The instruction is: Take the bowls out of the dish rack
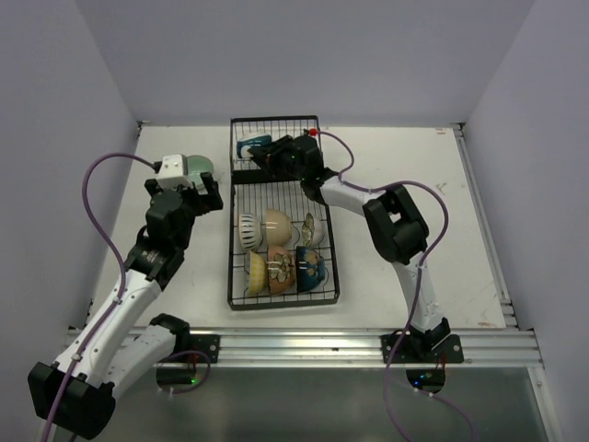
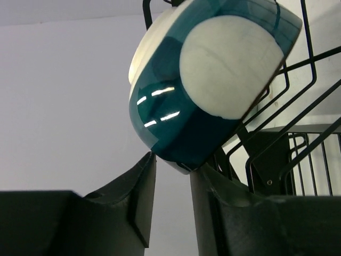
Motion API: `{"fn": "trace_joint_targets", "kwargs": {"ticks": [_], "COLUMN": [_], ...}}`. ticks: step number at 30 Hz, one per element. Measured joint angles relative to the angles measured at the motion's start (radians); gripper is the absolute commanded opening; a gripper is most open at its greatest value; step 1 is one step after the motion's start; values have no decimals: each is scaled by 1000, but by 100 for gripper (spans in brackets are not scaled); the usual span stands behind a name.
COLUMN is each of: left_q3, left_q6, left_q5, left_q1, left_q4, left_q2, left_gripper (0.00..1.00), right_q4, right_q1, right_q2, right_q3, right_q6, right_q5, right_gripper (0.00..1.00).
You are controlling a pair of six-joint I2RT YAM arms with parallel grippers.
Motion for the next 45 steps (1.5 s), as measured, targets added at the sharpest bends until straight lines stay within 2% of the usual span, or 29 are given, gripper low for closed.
{"fn": "trace_joint_targets", "kwargs": {"ticks": [14,18,20,21,25,33,45], "left_q3": [0,0,0,0,0,0,0], "left_q6": [21,22,22,22,22,22,22], "left_q5": [-22,-25,-25,-25,-25,-24,-25], "left_q1": [-28,-32,-32,-34,-36,-37,-43], "left_q4": [0,0,0,0,0,0,0], "left_q2": [0,2,3,4,12,27,34], "left_gripper": [100,100,100,100,100,100,100], "right_q4": [-19,-13,-8,-4,9,38,75], "right_q1": [0,-1,-2,-3,-10,-28,-39], "right_q2": [64,64,64,64,64,63,68], "right_q3": [98,100,100,100,90,84,110], "right_q6": [8,8,8,7,3,3,14], "right_q5": [42,41,41,41,55,93,121], "right_gripper": [16,16,18,27,42,45,19]}}
